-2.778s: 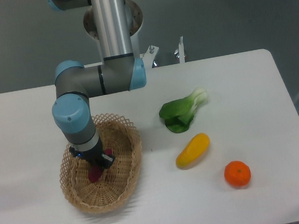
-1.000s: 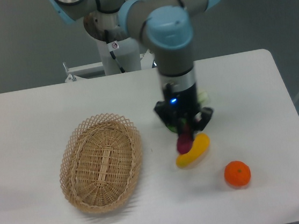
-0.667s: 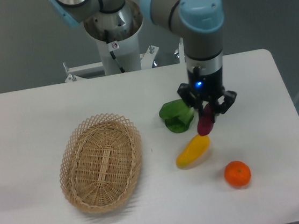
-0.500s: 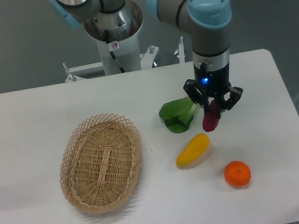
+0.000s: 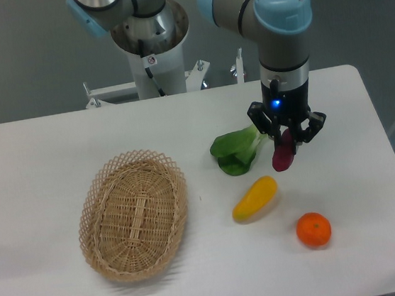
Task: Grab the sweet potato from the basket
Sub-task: 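Lift the sweet potato out of the basket and carry it up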
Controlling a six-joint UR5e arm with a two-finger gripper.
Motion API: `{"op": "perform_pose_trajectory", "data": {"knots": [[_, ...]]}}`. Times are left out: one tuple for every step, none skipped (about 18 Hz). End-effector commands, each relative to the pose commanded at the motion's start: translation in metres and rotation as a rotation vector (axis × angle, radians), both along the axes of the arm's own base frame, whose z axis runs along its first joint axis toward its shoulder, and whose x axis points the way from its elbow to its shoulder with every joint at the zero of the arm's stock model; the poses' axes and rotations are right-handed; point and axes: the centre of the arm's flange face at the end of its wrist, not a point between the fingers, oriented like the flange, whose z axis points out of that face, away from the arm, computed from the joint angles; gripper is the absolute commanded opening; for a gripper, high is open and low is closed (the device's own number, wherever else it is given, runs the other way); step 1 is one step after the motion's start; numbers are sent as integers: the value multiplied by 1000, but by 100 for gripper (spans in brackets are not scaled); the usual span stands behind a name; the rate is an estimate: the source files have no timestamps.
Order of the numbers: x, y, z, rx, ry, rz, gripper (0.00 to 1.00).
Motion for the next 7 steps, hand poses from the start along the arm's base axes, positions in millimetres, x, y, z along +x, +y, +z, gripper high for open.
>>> {"op": "perform_pose_trajectory", "data": {"knots": [[0, 0, 0, 1, 1, 0, 30], [0, 0, 0, 2, 3, 0, 30], [0, 0, 0, 2, 3, 0, 30], [0, 1, 1, 2, 4, -2, 30], [0, 1, 1, 4, 5, -2, 30], [0, 1, 1, 4, 5, -2, 30], [0, 2, 1, 7, 3, -3, 30]]}}
